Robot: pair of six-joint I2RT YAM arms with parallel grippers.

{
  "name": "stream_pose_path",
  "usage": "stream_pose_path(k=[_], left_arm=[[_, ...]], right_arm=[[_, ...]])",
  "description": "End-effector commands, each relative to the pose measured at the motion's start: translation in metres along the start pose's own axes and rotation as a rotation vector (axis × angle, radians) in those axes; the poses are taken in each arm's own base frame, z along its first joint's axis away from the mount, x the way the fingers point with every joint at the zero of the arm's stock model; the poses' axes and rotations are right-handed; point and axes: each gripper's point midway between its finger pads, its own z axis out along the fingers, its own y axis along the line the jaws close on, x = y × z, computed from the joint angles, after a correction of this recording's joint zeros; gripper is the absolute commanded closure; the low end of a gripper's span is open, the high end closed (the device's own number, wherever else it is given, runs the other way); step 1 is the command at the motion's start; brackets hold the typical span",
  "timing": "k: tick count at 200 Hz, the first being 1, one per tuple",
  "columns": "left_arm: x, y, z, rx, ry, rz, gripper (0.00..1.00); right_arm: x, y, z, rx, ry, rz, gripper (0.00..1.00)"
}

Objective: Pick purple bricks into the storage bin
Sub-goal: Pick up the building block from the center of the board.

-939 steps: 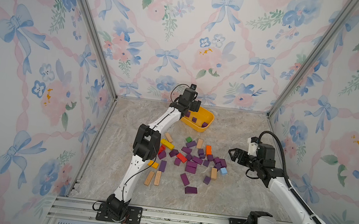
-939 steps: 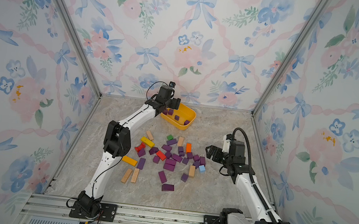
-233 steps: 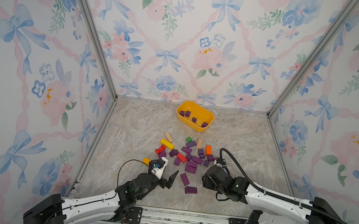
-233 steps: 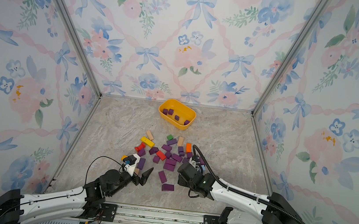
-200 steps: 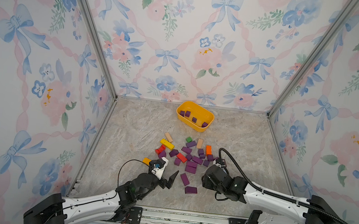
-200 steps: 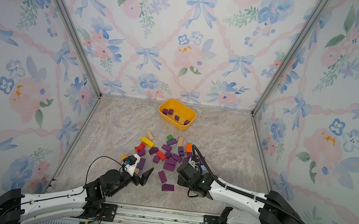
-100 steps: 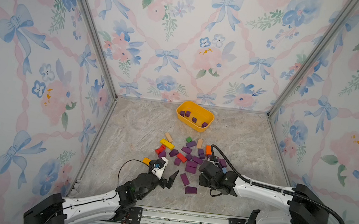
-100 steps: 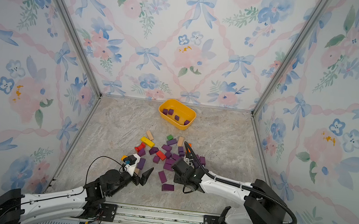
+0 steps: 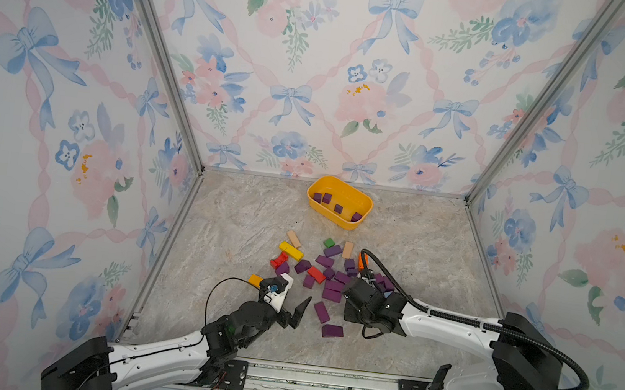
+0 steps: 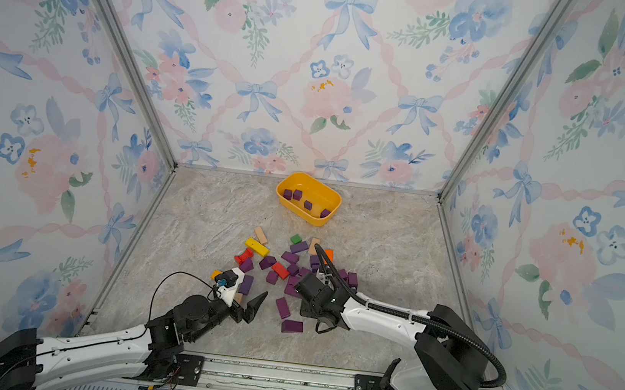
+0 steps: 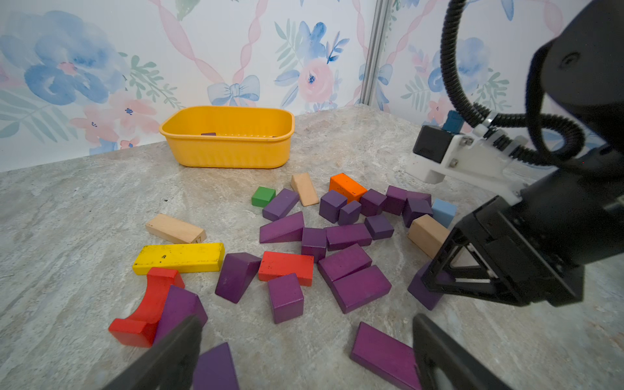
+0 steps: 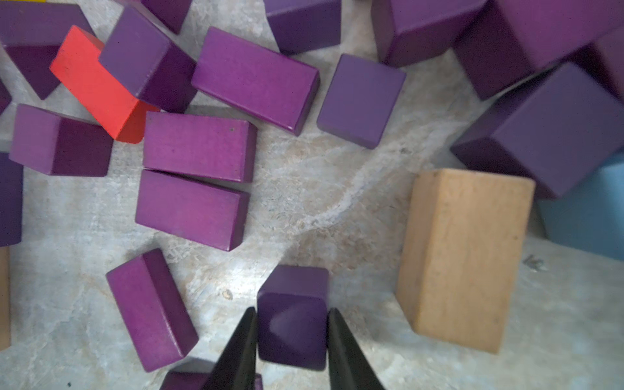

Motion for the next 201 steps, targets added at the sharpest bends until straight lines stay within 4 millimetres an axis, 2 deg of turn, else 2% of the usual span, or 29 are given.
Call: stream_pose_path(k=[1,80,108,149,168,201], left_arm=[[-0.006,-0.002,0.000,0.005,-0.020,0.013,0.02],[-0.005,-0.001,0.001,0.002,-0.017,0.012,0.02],[-0.006,-0.002,0.001,0.005,-0.018,0.010,0.02],[-0.005,-0.002,0.001,0.002,-0.016,0.011,0.02],[-0.004,-0.002,0.001,0.005,-0.014,0.012,0.02],[-0.005,-0.002,0.001,0.003,-0.014,0.010,0.02]], right_arm=[[0.001,-0.014,0.009,0.108,0.024,-0.065,0.68],[-0.002,-0.017,0.020,0.128,0.041,-0.080,0.70],[0.000,-0.020,0.023,0.136,0.050,-0.076,0.64],[0.001,-0.023,0.028,0.139,0.058,-0.070,0.64],[0.000,-0.021,0.028,0.133,0.056,-0.069,0.68],[-0.005,-0.018,0.021,0.124,0.047,-0.078,0.71]])
